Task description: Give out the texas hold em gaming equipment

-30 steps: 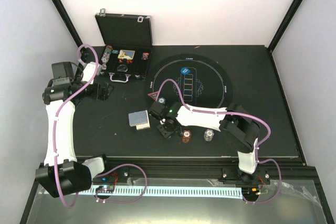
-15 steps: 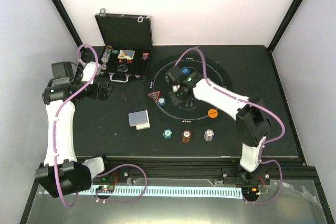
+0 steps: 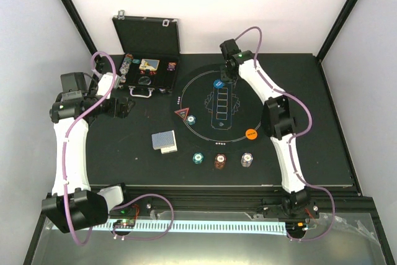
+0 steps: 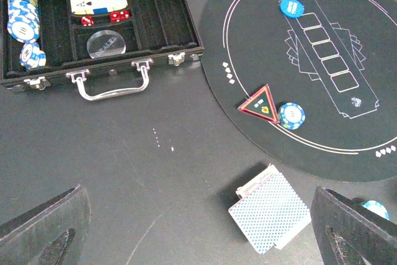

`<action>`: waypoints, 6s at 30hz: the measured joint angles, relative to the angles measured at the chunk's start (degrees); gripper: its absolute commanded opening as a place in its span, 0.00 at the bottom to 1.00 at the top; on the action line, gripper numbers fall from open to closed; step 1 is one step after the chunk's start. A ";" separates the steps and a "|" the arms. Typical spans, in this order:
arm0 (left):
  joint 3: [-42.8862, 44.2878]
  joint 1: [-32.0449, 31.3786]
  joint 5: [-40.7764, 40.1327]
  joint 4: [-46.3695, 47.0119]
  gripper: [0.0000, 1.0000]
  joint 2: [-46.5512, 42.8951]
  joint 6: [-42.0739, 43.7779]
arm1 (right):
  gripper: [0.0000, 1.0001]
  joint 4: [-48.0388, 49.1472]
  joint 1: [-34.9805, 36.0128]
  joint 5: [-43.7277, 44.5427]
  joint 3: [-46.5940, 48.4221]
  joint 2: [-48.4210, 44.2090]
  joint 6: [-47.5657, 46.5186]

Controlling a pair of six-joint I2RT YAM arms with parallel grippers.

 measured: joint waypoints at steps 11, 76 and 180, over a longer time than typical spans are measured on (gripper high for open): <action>0.00 0.00 0.48 0.09 0.99 1.36 0.00 | 0.26 -0.26 -1.70 -2.71 6.25 11.34 0.02; -0.31 0.00 1.55 0.00 0.99 -2.16 -0.07 | 0.82 14.21 38.88 -8.37 -55.19 -27.17 6.32; -0.31 0.00 1.70 0.02 0.99 -2.16 -0.55 | 0.83 12.24 15.78 0.92 -65.61 -42.88 4.26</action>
